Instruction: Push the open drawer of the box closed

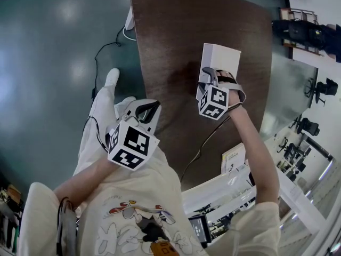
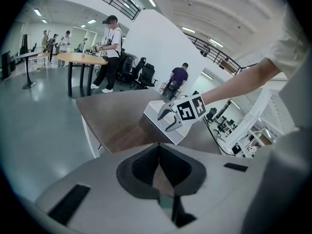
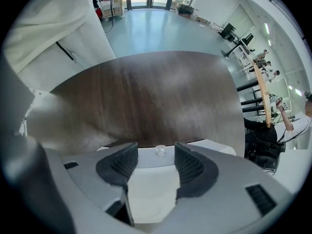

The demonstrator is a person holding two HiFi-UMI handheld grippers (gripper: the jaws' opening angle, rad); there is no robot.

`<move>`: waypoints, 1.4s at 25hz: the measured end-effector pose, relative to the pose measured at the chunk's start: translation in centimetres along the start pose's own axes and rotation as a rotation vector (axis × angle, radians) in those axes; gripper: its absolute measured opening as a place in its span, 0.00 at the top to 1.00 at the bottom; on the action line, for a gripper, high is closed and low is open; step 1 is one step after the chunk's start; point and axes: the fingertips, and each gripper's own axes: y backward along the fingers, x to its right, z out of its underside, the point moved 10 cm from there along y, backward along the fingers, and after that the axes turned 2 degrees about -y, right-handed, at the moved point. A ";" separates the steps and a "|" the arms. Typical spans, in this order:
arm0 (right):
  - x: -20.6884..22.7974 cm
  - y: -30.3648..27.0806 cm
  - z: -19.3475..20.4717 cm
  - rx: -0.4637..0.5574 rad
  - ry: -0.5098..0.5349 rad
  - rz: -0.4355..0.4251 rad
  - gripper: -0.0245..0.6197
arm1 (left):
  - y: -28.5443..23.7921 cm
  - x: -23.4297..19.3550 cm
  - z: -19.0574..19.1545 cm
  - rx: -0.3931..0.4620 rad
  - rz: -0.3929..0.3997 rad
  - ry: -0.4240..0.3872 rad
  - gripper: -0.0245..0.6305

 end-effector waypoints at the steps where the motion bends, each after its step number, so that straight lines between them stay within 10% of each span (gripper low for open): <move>1: 0.0 -0.1 0.0 -0.001 0.001 0.000 0.59 | 0.0 0.0 0.0 0.000 0.001 0.000 0.95; 18: -0.4 -0.9 0.0 -0.055 0.002 0.001 0.59 | 0.4 0.1 1.0 0.005 -0.013 -0.013 0.95; 35: -5.4 11.4 -5.3 0.265 -0.174 0.249 0.68 | 4.4 2.3 0.6 0.039 -0.012 -0.144 0.95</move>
